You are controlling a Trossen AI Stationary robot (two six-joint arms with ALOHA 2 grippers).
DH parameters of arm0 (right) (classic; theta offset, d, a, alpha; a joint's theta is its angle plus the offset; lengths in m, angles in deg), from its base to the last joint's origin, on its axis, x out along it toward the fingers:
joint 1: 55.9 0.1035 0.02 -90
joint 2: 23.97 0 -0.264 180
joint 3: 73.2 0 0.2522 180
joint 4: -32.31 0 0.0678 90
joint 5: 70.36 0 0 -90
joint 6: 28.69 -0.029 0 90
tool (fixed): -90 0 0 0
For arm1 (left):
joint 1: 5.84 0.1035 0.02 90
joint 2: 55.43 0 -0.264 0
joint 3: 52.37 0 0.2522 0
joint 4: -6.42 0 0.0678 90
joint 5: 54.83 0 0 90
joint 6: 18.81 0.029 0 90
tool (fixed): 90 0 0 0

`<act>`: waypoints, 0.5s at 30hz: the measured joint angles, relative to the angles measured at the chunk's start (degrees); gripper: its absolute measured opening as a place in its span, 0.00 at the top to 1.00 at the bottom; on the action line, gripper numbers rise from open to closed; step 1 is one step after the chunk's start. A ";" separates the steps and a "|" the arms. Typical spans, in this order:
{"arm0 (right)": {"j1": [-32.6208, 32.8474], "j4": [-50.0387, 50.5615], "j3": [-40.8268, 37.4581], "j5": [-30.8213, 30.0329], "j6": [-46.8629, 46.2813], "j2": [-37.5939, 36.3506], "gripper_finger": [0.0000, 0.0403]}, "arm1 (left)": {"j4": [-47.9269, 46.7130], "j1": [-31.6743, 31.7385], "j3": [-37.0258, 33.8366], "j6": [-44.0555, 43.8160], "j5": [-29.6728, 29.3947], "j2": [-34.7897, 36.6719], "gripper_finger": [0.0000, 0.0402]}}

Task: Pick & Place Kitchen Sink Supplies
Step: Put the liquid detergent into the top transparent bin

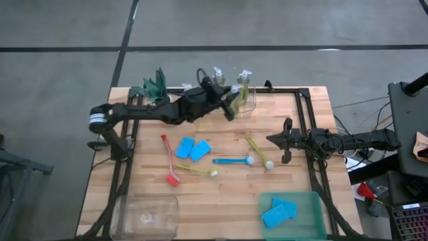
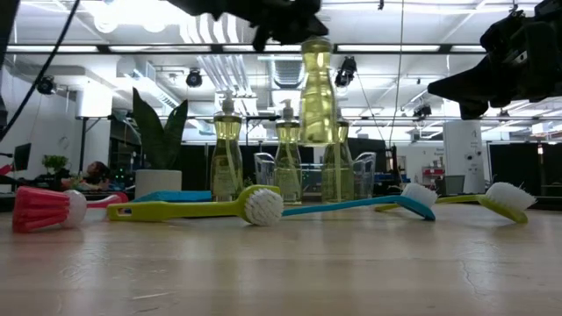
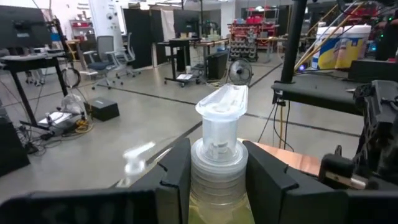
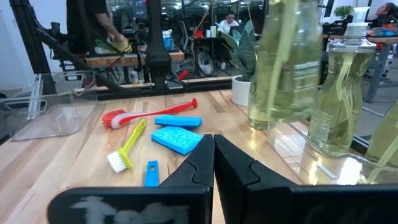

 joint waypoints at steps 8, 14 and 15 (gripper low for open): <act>0.01 0.00 0.00 0.00 0.01 0.00 0.98 | -7.47 1.42 14.37 2.40 0.70 -9.95 0.74; 0.01 0.00 0.00 0.00 0.01 -0.02 0.98 | -8.11 4.13 18.64 2.18 0.98 -13.67 0.74; -0.01 0.00 0.00 0.00 -0.05 0.00 0.98 | -7.53 4.79 18.76 1.68 1.33 -13.81 0.74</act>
